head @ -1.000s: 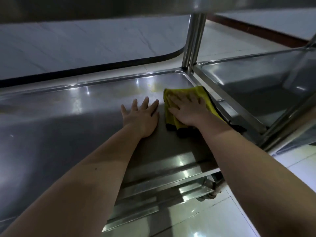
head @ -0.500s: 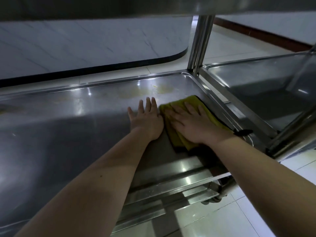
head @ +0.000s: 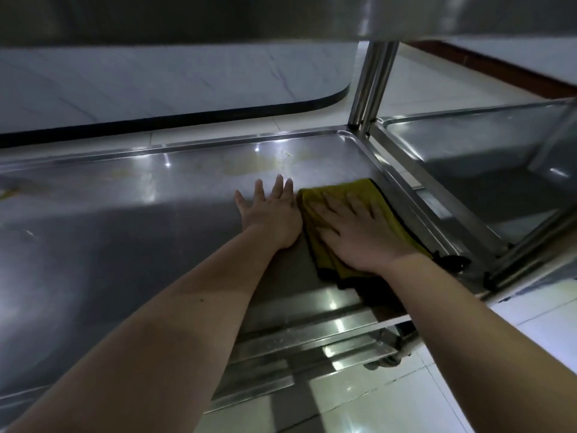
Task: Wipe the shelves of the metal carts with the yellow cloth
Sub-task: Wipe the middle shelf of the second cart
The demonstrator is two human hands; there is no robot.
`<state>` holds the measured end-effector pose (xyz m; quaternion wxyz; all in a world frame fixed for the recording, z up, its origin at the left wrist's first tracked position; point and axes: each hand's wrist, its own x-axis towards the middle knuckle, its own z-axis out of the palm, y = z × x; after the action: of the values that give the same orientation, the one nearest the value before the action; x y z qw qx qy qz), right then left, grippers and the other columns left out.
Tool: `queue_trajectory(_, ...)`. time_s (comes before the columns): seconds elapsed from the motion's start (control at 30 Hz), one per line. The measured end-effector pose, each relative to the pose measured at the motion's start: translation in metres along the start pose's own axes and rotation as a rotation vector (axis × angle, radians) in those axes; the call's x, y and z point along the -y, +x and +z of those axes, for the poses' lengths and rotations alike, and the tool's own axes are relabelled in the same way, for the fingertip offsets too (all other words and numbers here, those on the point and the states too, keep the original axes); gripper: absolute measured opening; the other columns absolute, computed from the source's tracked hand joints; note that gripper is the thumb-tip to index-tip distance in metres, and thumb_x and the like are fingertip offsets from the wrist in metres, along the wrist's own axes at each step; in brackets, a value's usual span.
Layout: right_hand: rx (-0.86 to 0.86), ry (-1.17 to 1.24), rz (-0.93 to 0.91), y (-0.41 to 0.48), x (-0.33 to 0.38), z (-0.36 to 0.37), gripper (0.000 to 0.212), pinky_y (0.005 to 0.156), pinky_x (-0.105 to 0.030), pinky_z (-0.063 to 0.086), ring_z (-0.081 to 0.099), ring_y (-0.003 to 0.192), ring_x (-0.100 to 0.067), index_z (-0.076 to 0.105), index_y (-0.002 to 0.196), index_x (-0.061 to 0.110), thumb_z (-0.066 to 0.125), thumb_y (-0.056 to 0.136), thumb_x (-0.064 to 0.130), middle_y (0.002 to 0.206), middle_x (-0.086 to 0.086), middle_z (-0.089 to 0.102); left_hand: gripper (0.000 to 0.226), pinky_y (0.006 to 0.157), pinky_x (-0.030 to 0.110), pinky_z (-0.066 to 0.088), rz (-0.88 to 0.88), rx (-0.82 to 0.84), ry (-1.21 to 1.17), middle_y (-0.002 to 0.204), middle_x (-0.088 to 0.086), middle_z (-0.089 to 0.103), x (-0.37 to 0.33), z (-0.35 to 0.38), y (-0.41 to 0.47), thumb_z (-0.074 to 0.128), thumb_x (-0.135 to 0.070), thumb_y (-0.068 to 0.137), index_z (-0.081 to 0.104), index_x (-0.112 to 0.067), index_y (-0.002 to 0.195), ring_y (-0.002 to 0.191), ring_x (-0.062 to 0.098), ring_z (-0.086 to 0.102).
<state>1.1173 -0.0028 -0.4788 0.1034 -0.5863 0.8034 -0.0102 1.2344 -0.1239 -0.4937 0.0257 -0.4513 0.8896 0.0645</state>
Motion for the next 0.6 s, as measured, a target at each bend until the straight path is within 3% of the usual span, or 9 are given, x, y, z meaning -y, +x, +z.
queue_trajectory(0.17,0.036,-0.017,-0.032,-0.069,0.007,0.012,0.077,0.119,-0.048,-0.012,-0.015,0.149,-0.016,-0.010,0.146,0.057,-0.010,0.070,0.068,0.161,0.023,-0.012,0.057,0.115,0.063,-0.007,0.044,0.015,-0.021,0.163,-0.004,-0.015,0.002,-0.004,-0.003,0.014,-0.040,0.105,-0.008,-0.027,0.156,0.149,0.030,-0.014)
queue_trajectory(0.27,0.036,-0.010,-0.019,-0.066,0.009,0.012,0.076,0.118,-0.048,-0.015,-0.016,0.149,-0.016,-0.012,0.144,0.060,-0.011,0.069,0.068,0.160,0.023,-0.013,0.054,0.118,0.058,0.000,0.099,0.024,-0.011,0.164,-0.004,-0.009,0.034,-0.010,0.000,0.013,-0.045,0.105,-0.003,-0.034,0.156,0.151,0.027,-0.006)
queue_trajectory(0.33,0.044,-0.025,-0.027,-0.065,0.009,0.012,0.075,0.118,-0.047,-0.016,-0.017,0.149,-0.015,-0.014,0.143,0.060,-0.012,0.069,0.067,0.160,0.024,-0.015,0.052,0.114,0.062,0.000,0.022,-0.014,0.030,0.165,-0.005,-0.006,0.072,-0.011,0.000,0.011,-0.048,0.103,-0.001,-0.040,0.154,0.151,0.027,-0.004)
queue_trajectory(0.43,0.080,-0.037,-0.015,-0.068,0.013,0.009,0.068,0.117,-0.048,-0.017,-0.020,0.148,-0.018,-0.014,0.144,0.059,-0.007,0.076,0.067,0.159,0.023,-0.018,0.052,0.110,0.069,-0.001,-0.075,-0.055,0.069,0.164,-0.007,-0.006,0.107,-0.010,-0.004,0.008,-0.048,0.103,-0.002,-0.043,0.153,0.151,0.027,-0.005)
queue_trajectory(0.6,0.043,-0.035,-0.171,-0.026,0.079,0.014,0.053,0.117,-0.056,-0.011,-0.015,0.149,-0.026,-0.005,0.149,0.053,0.014,0.100,0.053,0.162,0.019,-0.011,0.052,0.110,0.070,0.000,-0.037,-0.077,0.084,0.164,-0.005,-0.007,0.107,-0.005,-0.002,0.009,-0.043,0.104,-0.006,-0.040,0.153,0.151,0.028,-0.006)
